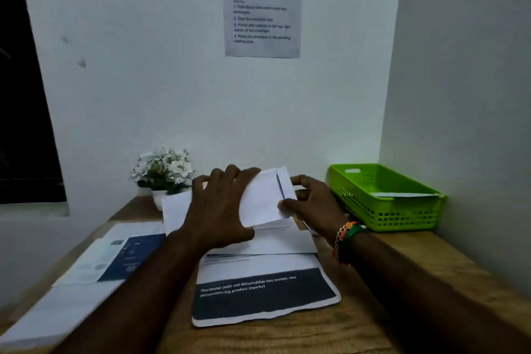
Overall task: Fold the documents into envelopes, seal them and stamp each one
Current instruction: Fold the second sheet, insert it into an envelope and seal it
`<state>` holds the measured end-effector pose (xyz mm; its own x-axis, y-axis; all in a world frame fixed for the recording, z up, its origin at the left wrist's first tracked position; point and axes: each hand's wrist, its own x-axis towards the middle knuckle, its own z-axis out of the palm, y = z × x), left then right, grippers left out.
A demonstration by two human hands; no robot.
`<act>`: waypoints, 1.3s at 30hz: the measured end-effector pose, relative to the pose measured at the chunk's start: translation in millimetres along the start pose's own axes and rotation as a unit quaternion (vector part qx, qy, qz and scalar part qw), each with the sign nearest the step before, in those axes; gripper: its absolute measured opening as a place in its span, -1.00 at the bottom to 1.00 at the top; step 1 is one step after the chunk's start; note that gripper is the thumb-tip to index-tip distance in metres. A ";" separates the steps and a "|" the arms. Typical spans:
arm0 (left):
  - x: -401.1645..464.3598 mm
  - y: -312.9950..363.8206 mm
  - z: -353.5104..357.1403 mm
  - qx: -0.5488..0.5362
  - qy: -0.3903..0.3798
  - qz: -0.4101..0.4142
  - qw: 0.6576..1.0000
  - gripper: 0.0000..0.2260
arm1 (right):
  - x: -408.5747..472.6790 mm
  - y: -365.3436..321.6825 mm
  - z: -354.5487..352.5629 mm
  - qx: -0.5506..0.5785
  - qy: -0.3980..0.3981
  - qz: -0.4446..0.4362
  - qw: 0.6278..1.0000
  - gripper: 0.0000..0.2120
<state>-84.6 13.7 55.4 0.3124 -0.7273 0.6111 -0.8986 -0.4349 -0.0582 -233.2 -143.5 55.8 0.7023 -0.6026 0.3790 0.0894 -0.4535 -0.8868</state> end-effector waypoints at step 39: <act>-10.2 -15.4 25.8 -0.154 -0.022 0.081 0.985 0.00 | 1.4 12.5 -10.3 0.193 -0.015 0.080 0.978 -0.75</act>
<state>-66.1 14.1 29.7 0.1638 -0.7996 0.5777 -0.9865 -0.1345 0.0935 -238.4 -156.8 47.9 0.7487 -0.6239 0.2240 0.2326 -0.0692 -0.9701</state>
